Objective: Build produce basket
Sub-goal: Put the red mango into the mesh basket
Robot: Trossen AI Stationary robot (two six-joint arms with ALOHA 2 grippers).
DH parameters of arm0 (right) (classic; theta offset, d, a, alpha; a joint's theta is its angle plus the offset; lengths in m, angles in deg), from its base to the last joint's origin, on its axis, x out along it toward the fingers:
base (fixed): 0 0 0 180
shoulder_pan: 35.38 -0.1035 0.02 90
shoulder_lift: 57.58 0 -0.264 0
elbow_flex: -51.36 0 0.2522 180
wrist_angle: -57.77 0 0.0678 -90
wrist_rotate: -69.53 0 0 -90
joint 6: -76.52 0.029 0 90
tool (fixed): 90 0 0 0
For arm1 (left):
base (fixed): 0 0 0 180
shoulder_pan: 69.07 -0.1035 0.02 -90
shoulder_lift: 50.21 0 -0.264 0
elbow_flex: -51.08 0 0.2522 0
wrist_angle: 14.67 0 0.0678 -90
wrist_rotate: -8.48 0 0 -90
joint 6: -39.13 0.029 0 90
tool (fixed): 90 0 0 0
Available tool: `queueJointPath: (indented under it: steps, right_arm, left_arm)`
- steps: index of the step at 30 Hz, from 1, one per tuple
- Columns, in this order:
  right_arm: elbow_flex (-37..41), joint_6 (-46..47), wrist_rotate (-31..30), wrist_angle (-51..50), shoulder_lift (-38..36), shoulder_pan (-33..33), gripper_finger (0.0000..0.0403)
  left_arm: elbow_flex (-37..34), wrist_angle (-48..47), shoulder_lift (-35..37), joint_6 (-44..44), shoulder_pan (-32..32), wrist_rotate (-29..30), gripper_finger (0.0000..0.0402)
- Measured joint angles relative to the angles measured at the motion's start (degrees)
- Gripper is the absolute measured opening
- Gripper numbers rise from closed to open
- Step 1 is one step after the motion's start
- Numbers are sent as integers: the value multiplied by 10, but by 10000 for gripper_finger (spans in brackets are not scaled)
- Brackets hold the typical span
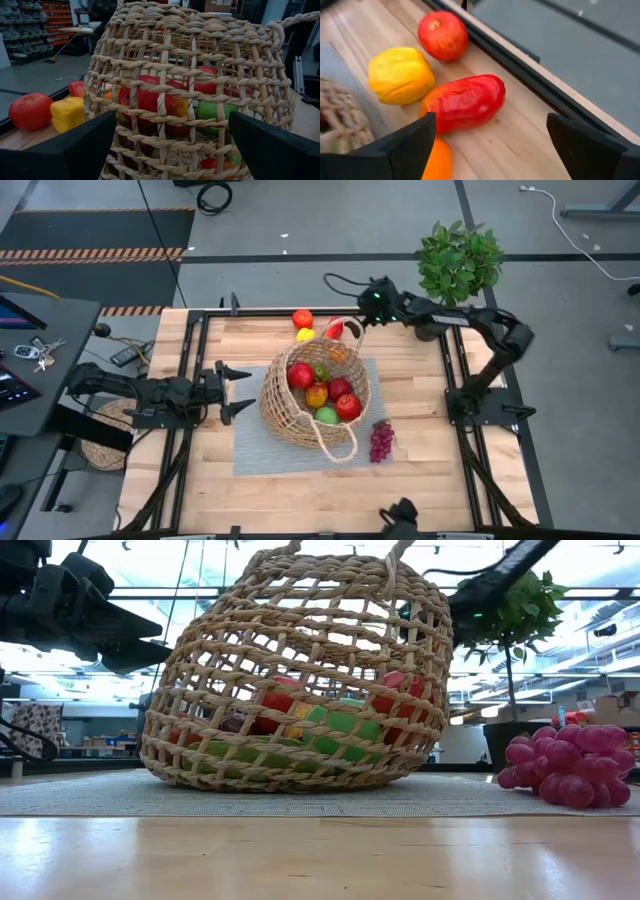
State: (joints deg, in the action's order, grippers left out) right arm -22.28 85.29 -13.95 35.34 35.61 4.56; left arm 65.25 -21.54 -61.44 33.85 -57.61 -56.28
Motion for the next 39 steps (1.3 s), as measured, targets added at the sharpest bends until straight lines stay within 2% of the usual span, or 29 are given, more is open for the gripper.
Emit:
queueJointPath:
  steps: [3,10,23,26,34,39]
  right_arm:
    - [-79,-2,8,-75,54,0,396]
    - [-214,20,11,-185,153,-8,395]
    - [-392,22,3,-344,287,-26,399]
    - [-419,22,-7,-376,308,-30,400]
    - [-440,22,-4,-377,324,-35,400]
    - [-439,22,30,-392,324,-35,393]
  left_arm:
    - [0,0,0,0,0,0,394]
    - [0,0,0,0,0,0,394]
    - [0,0,0,0,0,0,394]
    - [0,0,0,0,0,0,394]
    - [0,0,0,0,0,0,394]
    - [0,0,0,0,0,0,394]
